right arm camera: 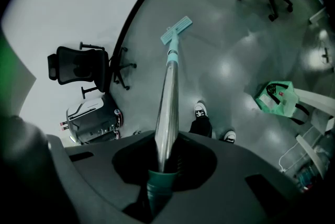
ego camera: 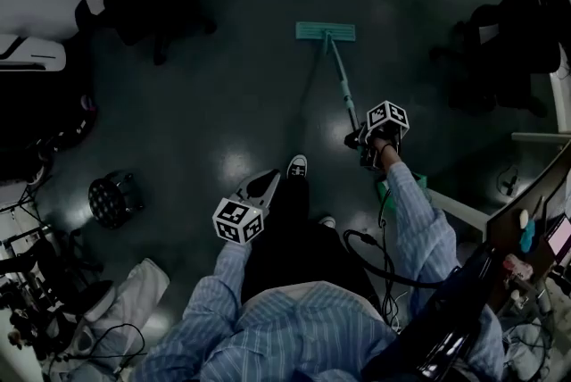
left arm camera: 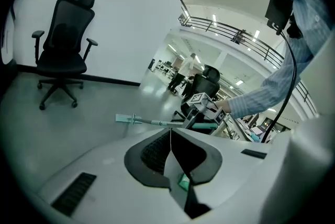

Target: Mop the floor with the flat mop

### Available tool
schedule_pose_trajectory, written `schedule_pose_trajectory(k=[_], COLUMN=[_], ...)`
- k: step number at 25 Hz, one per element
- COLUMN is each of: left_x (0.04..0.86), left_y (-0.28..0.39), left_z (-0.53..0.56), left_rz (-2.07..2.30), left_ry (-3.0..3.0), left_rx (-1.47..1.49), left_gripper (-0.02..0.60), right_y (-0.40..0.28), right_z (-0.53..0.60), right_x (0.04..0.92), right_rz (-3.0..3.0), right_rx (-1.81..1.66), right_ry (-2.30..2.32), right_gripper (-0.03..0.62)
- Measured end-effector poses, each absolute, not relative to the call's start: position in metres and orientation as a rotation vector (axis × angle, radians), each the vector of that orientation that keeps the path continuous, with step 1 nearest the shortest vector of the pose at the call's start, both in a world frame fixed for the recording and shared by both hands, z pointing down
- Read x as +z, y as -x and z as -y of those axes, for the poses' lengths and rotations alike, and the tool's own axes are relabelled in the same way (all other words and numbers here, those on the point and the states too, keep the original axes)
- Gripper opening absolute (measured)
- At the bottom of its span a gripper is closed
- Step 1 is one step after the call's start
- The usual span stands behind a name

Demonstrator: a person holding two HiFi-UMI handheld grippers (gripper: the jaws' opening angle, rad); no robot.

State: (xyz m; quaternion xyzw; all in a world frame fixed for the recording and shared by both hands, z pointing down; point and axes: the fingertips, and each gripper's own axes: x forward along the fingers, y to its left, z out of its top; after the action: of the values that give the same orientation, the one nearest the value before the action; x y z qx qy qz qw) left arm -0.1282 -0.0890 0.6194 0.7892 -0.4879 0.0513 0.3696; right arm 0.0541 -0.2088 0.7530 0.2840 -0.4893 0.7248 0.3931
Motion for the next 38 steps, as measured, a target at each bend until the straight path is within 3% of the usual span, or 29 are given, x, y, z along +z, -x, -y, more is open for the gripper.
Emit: schedule_pose_trajectory(k=[23,38], left_x=[0.566,0.554], left_y=[-0.007,-0.032], left_z=[-0.086,-0.137], left_rz=[1.25,1.252], left_ry=[-2.172,-2.227], left_rx=[0.035,0.056], left_gripper=[0.008,0.008], right_y=[-0.249,-0.351], right_z=[-0.175,-0.294], right_x=[0.727,0.698], right_rz=[1.2,1.135], right_rx=[1.768,1.545], right_ry=[-0.613,-0.537], right_gripper=[0.055,0.055])
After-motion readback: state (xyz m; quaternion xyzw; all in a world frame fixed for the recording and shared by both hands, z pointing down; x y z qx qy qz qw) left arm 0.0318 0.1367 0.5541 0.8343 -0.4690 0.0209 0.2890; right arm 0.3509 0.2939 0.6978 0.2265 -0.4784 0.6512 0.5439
